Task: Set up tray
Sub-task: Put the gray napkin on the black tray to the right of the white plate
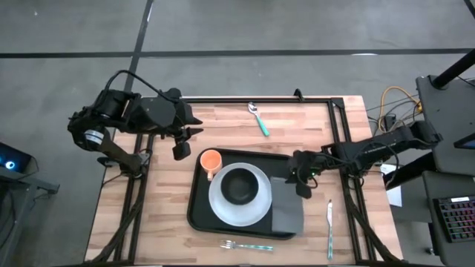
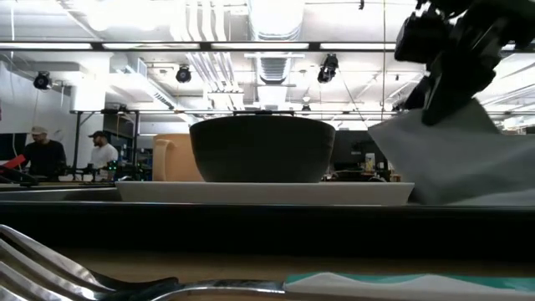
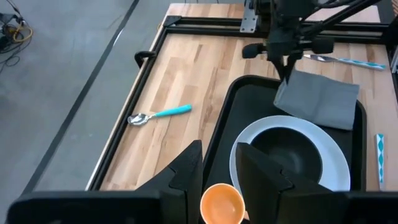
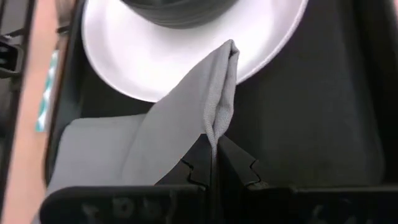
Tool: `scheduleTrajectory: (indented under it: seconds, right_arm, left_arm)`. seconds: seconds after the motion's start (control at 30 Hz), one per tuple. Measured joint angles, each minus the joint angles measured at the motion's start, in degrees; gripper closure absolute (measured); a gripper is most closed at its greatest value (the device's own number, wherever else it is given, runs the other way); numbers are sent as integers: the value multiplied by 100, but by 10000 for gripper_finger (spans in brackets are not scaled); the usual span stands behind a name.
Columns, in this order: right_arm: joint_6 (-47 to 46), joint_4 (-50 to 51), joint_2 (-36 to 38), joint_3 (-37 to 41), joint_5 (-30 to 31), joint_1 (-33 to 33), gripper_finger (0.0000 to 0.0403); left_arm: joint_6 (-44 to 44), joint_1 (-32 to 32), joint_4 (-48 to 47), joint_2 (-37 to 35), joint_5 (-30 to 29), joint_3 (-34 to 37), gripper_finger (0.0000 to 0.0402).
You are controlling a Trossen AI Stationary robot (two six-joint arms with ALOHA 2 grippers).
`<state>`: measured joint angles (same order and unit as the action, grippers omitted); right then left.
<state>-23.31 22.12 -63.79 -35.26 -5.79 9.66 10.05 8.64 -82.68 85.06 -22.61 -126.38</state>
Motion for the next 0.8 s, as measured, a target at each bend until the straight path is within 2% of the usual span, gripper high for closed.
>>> scheduleTrajectory:
  seconds: [0.43, 0.6, 0.8]
  right_arm:
    - [326, 64, 31, 340, 171, -864, 395]
    - [356, 134, 31, 444, 434, -956, 395]
    - [314, -9, -113, 477, 267, -971, 395]
  left_arm:
    - [-3, 0, -4, 0, -2, 4, 322]
    - [-9, 2, -4, 0, -2, 4, 322]
    - [-9, 4, -6, 0, -2, 4, 322]
